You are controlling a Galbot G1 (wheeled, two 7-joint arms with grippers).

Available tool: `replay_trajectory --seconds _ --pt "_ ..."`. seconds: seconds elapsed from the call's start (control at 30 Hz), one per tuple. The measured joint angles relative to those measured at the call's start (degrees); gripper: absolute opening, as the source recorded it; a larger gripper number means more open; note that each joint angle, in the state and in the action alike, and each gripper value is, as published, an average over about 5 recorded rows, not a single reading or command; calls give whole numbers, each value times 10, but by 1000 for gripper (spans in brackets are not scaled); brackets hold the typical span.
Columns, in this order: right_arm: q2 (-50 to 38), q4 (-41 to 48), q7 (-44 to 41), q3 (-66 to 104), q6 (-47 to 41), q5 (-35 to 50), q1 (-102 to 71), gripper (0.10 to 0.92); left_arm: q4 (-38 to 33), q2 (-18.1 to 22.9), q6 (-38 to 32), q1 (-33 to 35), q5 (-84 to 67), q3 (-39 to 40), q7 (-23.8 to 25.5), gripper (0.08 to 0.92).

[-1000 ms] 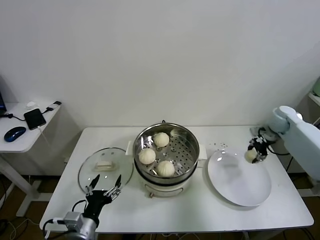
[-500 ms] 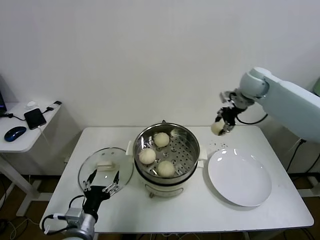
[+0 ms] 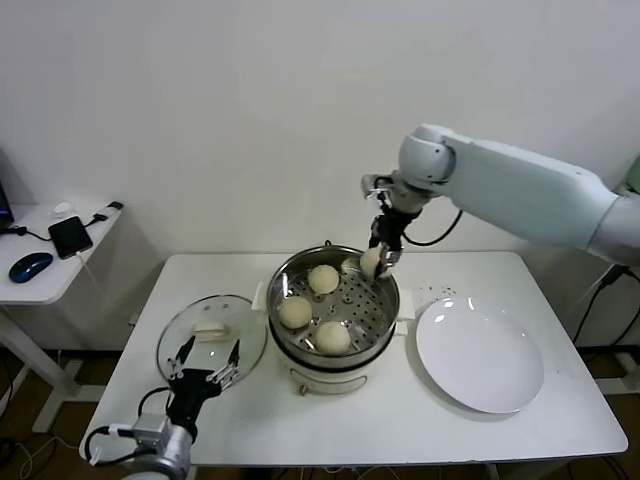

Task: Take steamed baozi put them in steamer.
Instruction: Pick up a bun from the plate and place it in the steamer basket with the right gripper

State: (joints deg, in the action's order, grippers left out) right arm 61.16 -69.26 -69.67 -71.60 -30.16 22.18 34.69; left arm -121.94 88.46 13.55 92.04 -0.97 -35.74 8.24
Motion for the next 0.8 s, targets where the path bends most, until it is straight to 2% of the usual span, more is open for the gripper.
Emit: replay_trajectory --seconds 0.6,0.8 --pt "36 20 44 -7 -39 -31 -72 595 -2 0 -1 4 0 -1 0 823" --pt "37 21 51 -1 -42 -40 -86 625 -3 1 -1 4 -1 -1 -1 823"
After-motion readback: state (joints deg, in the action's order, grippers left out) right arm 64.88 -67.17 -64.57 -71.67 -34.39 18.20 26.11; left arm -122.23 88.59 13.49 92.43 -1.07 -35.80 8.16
